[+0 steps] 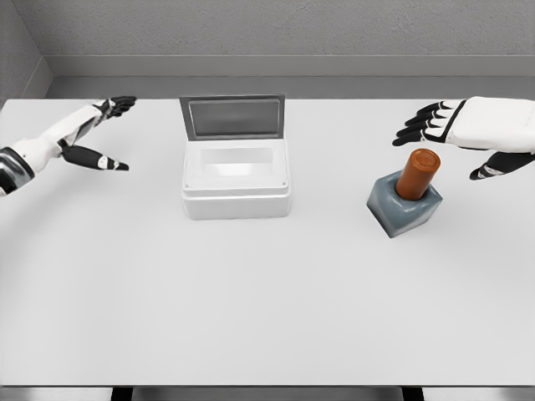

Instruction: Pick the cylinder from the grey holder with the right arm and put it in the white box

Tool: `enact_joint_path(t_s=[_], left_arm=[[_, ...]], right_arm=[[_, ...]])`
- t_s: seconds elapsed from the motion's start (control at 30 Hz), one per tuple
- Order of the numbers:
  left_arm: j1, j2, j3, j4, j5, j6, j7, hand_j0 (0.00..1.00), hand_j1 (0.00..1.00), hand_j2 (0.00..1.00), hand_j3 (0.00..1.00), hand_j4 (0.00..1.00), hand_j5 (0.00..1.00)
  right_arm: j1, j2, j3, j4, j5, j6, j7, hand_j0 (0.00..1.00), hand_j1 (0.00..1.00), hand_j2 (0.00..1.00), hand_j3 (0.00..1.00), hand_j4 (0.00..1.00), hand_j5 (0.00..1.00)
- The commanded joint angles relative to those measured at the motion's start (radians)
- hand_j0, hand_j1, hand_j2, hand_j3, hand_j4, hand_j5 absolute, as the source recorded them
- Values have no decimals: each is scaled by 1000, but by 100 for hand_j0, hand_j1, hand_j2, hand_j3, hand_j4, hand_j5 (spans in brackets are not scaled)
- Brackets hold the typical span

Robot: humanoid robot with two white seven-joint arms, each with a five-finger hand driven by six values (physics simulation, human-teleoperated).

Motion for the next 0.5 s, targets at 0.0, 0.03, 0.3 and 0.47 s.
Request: enact_joint_path(t_s=[0.0, 0.03, 0.3, 0.47], left_arm=[[-8, -15, 6, 11, 47, 35, -48, 100, 100, 100, 100, 100, 100], [-11, -17, 7, 9, 47, 58, -48, 100, 100, 100, 100, 100, 100], [-26, -43, 44, 9, 35, 130, -48, 100, 100, 100, 100, 100, 100], [-26, -34, 45, 11, 32, 130, -48, 100, 100, 100, 100, 100, 100]], right_arm=[[0, 3, -1, 0, -5, 1, 0, 100, 100, 100, 100, 100, 100], [0, 4, 1, 1, -6, 1, 0, 100, 100, 100, 100, 100, 100], [-128, 58, 137, 60, -2, 1, 24, 100, 100, 100, 100, 100, 100], [-258, 58, 257, 53, -3, 1, 30, 100, 100, 100, 100, 100, 100]])
